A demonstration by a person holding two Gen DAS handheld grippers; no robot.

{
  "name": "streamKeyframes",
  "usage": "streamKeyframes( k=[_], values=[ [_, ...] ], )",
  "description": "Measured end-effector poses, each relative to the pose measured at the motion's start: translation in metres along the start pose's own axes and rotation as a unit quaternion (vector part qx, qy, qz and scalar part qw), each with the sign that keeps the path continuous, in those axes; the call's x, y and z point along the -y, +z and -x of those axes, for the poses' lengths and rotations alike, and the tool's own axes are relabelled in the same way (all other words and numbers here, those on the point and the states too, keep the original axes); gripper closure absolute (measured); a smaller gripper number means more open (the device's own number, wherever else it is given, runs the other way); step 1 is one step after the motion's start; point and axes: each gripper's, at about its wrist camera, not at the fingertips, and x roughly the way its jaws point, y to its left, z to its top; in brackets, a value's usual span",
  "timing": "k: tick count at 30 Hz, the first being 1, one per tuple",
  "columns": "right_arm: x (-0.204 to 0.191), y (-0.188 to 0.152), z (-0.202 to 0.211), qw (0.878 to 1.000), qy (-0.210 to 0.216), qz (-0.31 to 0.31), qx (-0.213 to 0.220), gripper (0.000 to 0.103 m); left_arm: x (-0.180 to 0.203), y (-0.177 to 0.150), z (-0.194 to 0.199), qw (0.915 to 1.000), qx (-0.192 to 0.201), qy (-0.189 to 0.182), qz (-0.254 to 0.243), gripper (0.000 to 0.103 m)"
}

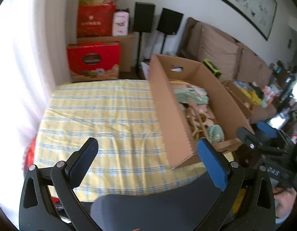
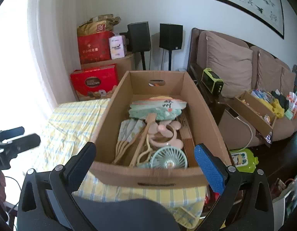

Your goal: Organize objects

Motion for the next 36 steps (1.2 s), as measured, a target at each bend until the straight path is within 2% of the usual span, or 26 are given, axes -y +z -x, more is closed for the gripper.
streamKeyframes(
  k=[6,12,21,31,36],
  values=[
    [-0.005,-0.012,0.007,1.000,0.001,-0.004,-0.004,0.000,-0.008,-0.010,0.010,0.9996,0.008,0.026,0.012,0.000],
    [-0.011,-0.015,0.020,1.000,0.002,-0.010,0.004,0.000,-0.013,-0.025,0.017,0.9968,0.017,0.076,0.015,0.000],
    [-0.016,-0.021,0.036,1.000,0.001,-0.011,0.008,0.000,-0.022,-0.046,0.034,0.9967,0.017,0.072,0.035,0.000],
    [-0.020,-0.028,0.052,1.000,-0.007,-0.005,0.014,0.000,-0.012,-0.062,0.048,0.9946,0.027,0.100,0.010,0.000],
    [-0.023,-0.030,0.052,1.000,0.001,-0.004,0.011,0.000,-0.010,-0.063,0.049,0.9946,0.023,0.101,0.009,0.000]
  ],
)
